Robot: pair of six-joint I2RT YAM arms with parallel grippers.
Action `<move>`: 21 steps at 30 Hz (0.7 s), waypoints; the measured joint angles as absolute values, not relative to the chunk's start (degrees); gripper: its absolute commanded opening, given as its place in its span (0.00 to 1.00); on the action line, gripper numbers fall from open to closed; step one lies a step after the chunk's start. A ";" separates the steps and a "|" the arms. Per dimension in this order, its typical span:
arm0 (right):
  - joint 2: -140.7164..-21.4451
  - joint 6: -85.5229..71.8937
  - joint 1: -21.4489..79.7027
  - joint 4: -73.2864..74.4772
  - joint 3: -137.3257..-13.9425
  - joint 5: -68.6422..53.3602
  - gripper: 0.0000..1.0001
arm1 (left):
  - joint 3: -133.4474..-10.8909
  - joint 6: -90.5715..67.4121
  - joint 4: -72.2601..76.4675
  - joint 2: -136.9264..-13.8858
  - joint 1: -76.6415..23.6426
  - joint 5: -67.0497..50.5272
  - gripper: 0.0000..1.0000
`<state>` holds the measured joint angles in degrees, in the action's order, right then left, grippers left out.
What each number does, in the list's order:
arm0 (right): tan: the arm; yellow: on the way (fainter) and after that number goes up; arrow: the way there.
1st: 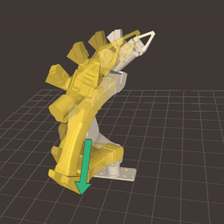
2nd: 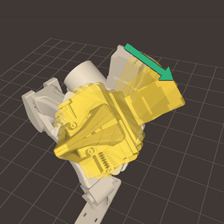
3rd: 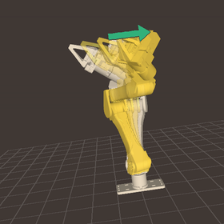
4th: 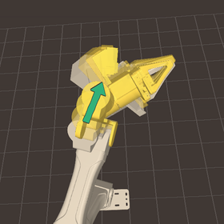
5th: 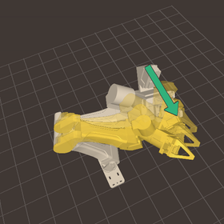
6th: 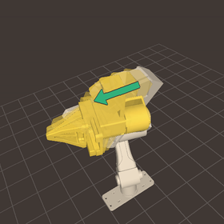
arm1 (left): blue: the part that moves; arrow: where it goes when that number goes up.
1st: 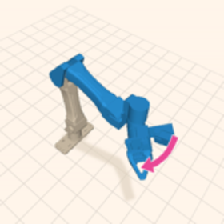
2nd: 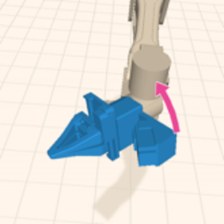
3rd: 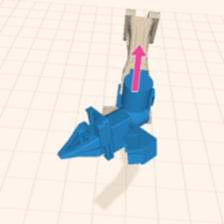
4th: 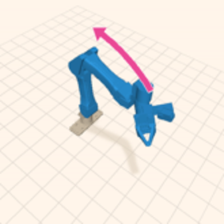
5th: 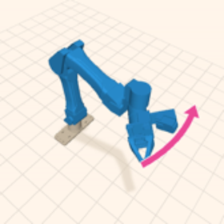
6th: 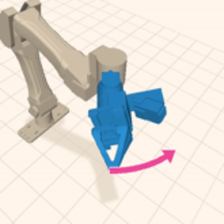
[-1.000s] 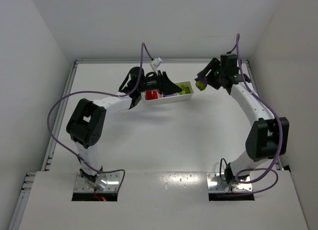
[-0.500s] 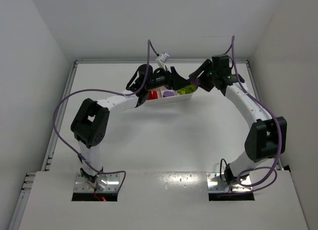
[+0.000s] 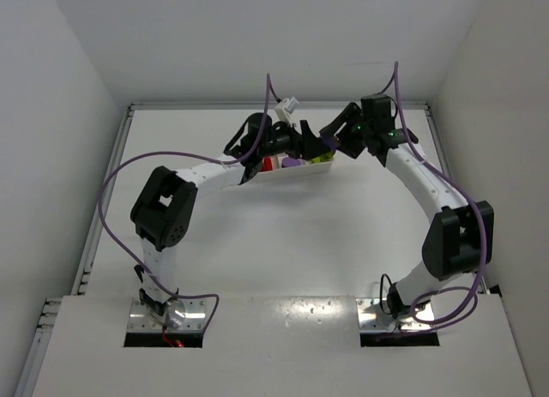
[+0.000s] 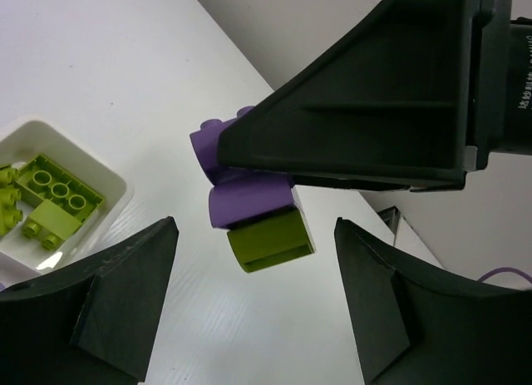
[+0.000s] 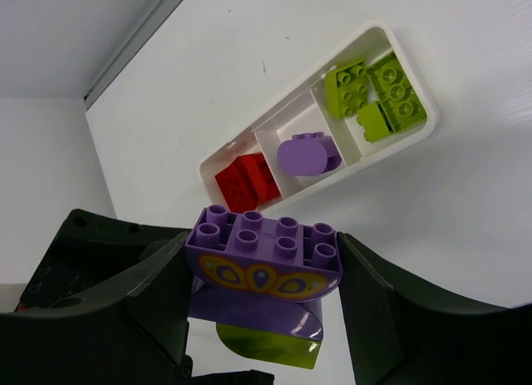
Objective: Sort the legos into containers by color
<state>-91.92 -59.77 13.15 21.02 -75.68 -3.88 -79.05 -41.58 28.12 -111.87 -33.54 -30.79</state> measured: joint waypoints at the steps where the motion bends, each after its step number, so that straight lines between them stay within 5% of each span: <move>1: -91.92 -59.77 13.32 20.99 -75.70 -4.01 0.00 | -79.05 -41.34 27.99 -111.87 -33.56 -30.59 0.82; 3: -91.92 -59.77 13.69 20.99 -75.79 -4.36 0.00 | -79.05 -40.97 27.81 -111.87 -33.56 -30.39 0.78; 9: -91.88 -59.48 14.13 20.10 -75.92 -4.36 0.00 | -79.13 -41.23 27.24 -111.87 -33.65 -30.68 0.15; 13: -91.77 -59.37 13.85 19.84 -75.92 -4.08 0.00 | -79.22 -41.71 27.81 -111.98 -33.63 -30.89 0.03; 21: -91.81 -58.70 10.52 19.35 -77.25 -3.57 0.00 | -75.81 -42.30 30.52 -111.96 -34.11 -33.30 0.02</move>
